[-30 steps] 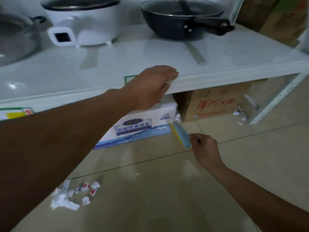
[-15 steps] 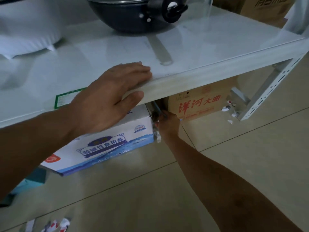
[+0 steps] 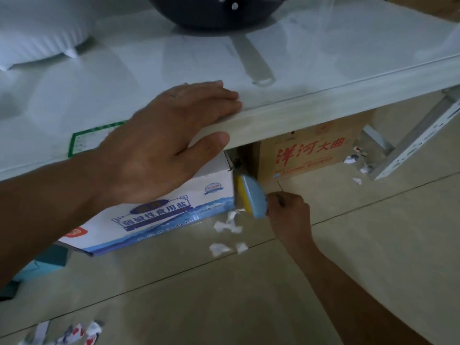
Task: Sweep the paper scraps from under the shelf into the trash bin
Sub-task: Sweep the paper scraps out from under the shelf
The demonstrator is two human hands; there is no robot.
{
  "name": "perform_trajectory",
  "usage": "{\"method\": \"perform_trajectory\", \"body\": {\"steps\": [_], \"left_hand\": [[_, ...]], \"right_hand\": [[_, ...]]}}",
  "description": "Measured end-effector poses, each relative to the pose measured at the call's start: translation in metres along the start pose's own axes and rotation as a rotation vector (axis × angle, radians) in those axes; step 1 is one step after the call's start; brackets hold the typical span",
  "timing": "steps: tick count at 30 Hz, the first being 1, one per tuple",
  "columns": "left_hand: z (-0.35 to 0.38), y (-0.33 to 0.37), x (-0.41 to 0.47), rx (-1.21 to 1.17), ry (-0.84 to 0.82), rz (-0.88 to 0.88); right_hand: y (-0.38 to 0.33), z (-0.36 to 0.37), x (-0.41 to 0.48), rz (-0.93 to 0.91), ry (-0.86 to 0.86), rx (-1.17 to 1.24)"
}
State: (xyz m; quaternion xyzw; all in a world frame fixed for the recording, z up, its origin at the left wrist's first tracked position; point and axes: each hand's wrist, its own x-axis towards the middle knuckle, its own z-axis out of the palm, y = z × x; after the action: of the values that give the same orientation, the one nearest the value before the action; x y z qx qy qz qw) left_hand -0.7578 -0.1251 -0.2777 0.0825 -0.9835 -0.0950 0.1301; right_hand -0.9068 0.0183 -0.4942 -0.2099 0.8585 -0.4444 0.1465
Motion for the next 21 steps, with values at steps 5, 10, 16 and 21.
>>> {"method": "perform_trajectory", "body": {"steps": [5, 10, 16, 21], "left_hand": [[0.000, 0.001, 0.000, 0.010, 0.003, 0.004], [-0.001, 0.003, -0.001, -0.009, -0.003, -0.011], [0.000, 0.001, -0.001, 0.020, -0.001, -0.008], [0.002, -0.001, 0.000, 0.034, -0.005, -0.006]], "right_hand": [[-0.023, 0.035, 0.030, 0.052, 0.003, 0.355], [-0.041, 0.089, 0.067, 0.134, -0.041, 0.328], [-0.044, 0.106, 0.101, 0.116, -0.059, 0.403], [-0.030, 0.126, 0.127, 0.176, -0.158, 0.451]]}}
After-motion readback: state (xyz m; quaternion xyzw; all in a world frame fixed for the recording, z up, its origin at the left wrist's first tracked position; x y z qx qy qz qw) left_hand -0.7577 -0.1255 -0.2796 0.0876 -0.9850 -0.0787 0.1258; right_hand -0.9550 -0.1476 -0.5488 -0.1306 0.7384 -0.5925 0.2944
